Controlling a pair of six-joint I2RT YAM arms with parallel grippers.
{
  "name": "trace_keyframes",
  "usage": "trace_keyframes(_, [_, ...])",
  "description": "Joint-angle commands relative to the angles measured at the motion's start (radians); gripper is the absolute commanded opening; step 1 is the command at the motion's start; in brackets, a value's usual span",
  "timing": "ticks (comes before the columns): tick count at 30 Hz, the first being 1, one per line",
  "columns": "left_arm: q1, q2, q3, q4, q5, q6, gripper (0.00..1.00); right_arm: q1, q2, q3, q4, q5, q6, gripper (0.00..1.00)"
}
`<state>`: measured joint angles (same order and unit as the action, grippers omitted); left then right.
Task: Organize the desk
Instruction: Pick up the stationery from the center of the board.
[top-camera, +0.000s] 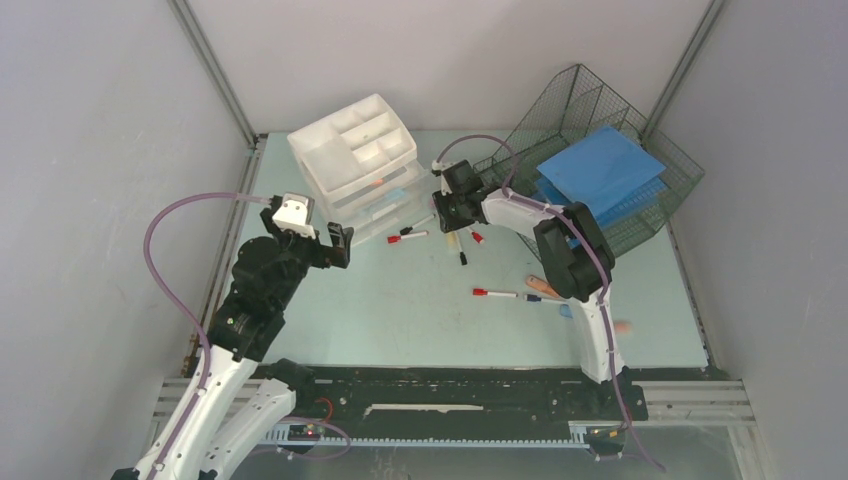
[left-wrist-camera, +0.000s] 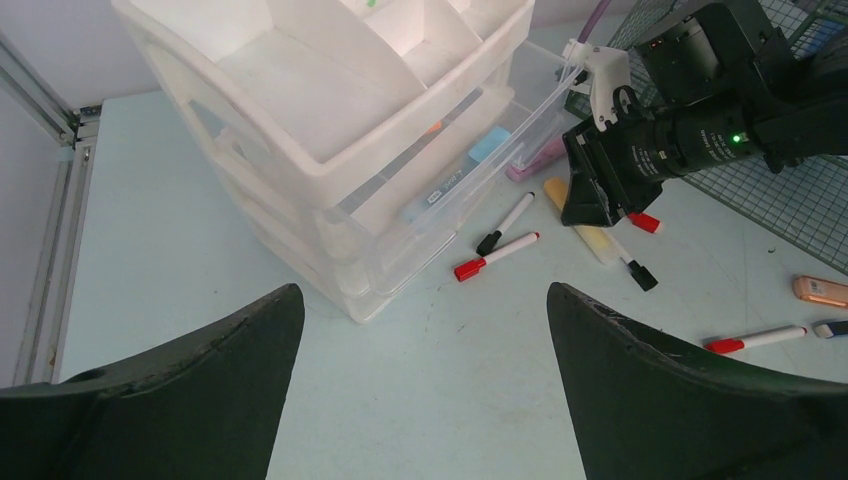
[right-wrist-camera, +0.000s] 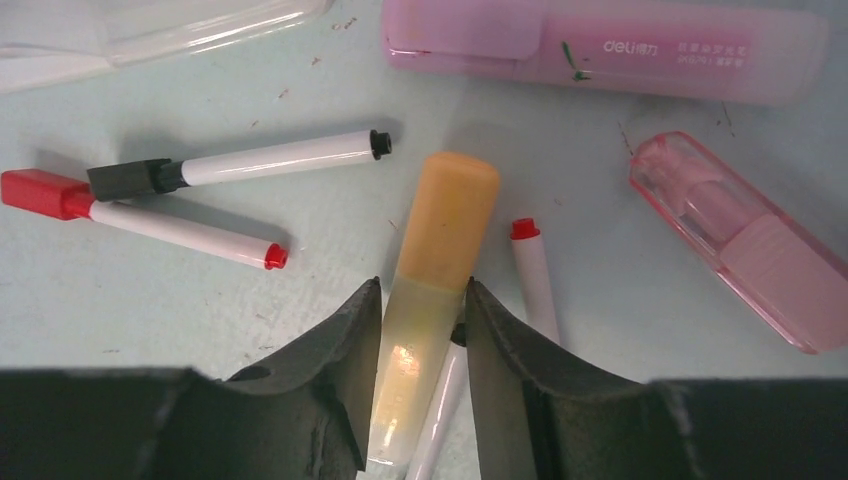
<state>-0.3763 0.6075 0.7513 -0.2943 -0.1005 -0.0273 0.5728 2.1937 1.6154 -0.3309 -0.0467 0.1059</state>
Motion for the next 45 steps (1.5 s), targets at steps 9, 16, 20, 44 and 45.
trace_keyframes(9, [0.009, -0.015, 0.003, 0.036, -0.007, -0.010, 1.00, -0.002, -0.018, 0.015, -0.041, 0.034, -0.063, 0.19])
trace_keyframes(16, [0.010, -0.013, 0.003, 0.034, -0.013, -0.009, 1.00, -0.007, -0.162, -0.104, 0.001, -0.058, -0.084, 0.06])
trace_keyframes(20, [0.009, -0.012, 0.001, 0.038, -0.015, -0.009, 1.00, -0.004, -0.255, -0.207, 0.044, -0.108, -0.104, 0.03])
trace_keyframes(44, [0.013, -0.033, -0.009, 0.049, -0.021, 0.004, 1.00, -0.032, -0.621, -0.344, -0.139, -0.418, -0.337, 0.00])
trace_keyframes(45, [0.013, -0.034, -0.009, 0.049, -0.023, 0.004, 1.00, -0.033, -0.648, -0.344, -0.155, -0.422, -0.362, 0.00])
